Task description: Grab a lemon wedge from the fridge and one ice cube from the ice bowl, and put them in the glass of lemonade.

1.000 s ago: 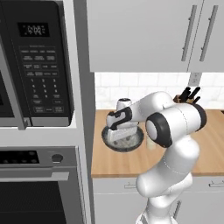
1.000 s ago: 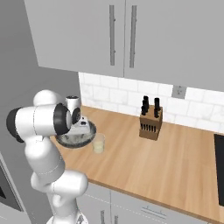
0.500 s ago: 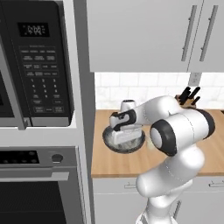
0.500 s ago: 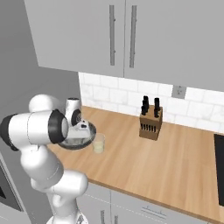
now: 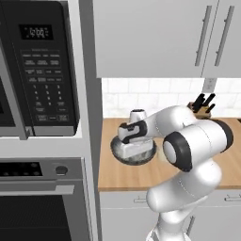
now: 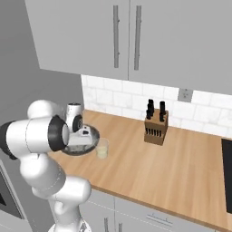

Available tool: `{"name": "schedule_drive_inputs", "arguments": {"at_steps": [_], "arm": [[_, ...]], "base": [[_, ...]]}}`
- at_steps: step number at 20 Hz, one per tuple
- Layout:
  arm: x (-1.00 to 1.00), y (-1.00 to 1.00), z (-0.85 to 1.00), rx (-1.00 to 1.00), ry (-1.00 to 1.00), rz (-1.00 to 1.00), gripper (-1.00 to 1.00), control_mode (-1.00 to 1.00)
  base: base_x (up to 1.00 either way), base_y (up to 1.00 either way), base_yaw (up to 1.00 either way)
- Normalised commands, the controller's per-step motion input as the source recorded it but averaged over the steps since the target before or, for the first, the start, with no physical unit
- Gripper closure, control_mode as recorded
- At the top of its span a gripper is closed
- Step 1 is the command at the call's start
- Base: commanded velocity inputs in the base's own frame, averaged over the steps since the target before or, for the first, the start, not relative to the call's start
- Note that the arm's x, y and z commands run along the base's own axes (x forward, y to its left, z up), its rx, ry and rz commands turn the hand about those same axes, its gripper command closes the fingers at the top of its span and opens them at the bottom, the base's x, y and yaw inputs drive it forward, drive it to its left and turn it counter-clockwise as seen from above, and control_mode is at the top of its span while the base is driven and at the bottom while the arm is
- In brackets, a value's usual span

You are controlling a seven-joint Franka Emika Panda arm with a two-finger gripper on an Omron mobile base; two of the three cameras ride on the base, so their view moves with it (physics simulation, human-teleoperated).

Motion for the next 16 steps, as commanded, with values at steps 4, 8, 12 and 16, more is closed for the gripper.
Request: {"name": "schedule_drive_inputs", "arguments": {"at_steps": [4, 8, 12, 16], "arm": [[0.36, 0.28, -0.44, -0.05, 0.08, 0.04, 1.00, -1.00], [0.36, 0.32, -0.43, -0.06, 0.08, 0.01, 1.00, -1.00], [0.21, 0.37, -0.42, -0.08, 0.05, 0.00, 1.00, -1.00], [-0.12, 0.10, 0.13, -0.02, -0.06, 0.00, 1.00, -1.00]], "base": [[0.00, 0.00, 0.00], [0.00, 0.00, 0.00], [0.00, 0.00, 0.00], [0.00, 0.00, 0.00]]}}
